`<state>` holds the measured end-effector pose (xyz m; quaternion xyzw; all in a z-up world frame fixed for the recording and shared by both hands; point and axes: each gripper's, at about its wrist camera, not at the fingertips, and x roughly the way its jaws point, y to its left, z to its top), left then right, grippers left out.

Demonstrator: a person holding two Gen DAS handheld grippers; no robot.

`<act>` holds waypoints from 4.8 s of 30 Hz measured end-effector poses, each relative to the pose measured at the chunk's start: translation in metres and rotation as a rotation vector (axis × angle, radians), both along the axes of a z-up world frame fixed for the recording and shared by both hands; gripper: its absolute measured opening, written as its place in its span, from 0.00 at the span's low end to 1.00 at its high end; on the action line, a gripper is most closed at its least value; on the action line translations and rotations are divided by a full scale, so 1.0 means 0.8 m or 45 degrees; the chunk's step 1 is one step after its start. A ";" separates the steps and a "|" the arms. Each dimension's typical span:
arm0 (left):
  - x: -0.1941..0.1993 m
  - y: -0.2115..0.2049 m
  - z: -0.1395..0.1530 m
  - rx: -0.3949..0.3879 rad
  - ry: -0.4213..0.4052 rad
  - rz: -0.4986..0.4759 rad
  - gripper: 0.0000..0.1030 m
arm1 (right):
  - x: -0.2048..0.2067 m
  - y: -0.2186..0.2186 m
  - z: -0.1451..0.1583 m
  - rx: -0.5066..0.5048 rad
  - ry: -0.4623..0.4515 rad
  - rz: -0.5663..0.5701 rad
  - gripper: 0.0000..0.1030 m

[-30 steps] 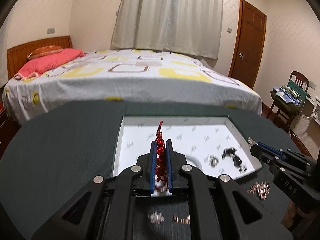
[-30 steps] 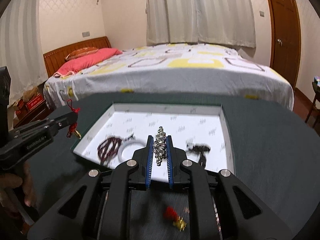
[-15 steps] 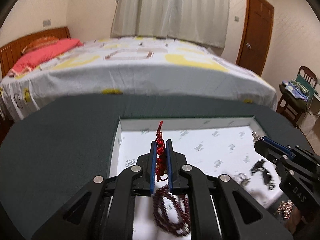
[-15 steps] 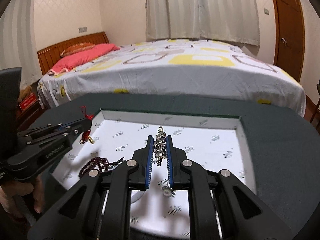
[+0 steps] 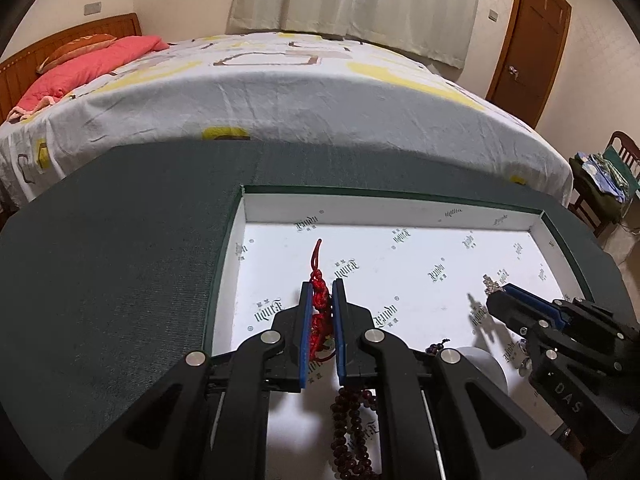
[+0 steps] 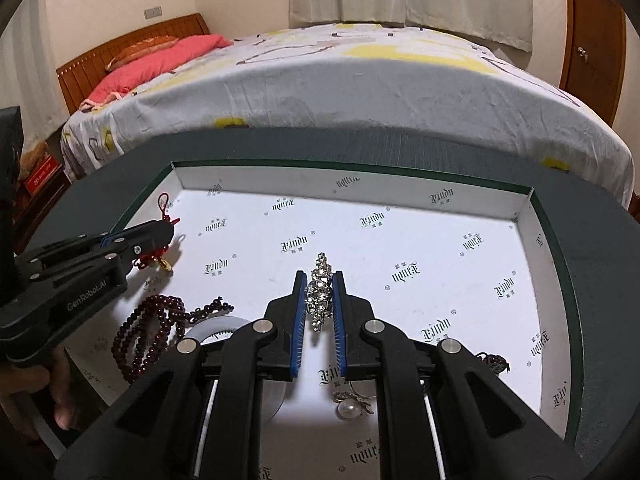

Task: Organize jewelry
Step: 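Open the left tool to drop the tassel while the right tool releases the brooch in the box, then withdraw both open tools from the box toward the remaining jewelry, then grasp the pearl flower brooch with the left tool while the right tool grasps the red tassel charm, then carry the pearl brooch and red tassel over the box with both tools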

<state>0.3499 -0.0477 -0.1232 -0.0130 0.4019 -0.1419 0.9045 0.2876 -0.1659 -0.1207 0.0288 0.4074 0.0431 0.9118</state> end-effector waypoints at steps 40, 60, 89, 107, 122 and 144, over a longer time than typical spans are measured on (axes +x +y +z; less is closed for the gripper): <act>-0.152 0.009 0.045 -0.011 -0.241 0.049 0.58 | -0.166 -0.033 0.058 0.012 -0.229 -0.083 0.40; -0.237 0.022 0.008 0.015 -0.149 0.092 0.58 | -0.260 -0.046 0.013 -0.042 -0.102 -0.113 0.40; -0.226 0.023 -0.005 0.016 -0.047 0.099 0.58 | -0.217 -0.038 -0.013 -0.047 0.073 -0.058 0.15; -0.187 0.014 -0.018 0.023 0.085 0.038 0.47 | -0.225 -0.040 -0.005 0.020 0.031 -0.058 0.15; -0.189 0.010 -0.018 0.056 0.049 -0.018 0.15 | -0.224 -0.046 -0.008 0.051 0.041 -0.065 0.15; -0.202 0.008 0.026 -0.014 -0.062 -0.037 0.15 | -0.225 -0.048 0.012 0.067 -0.017 -0.072 0.15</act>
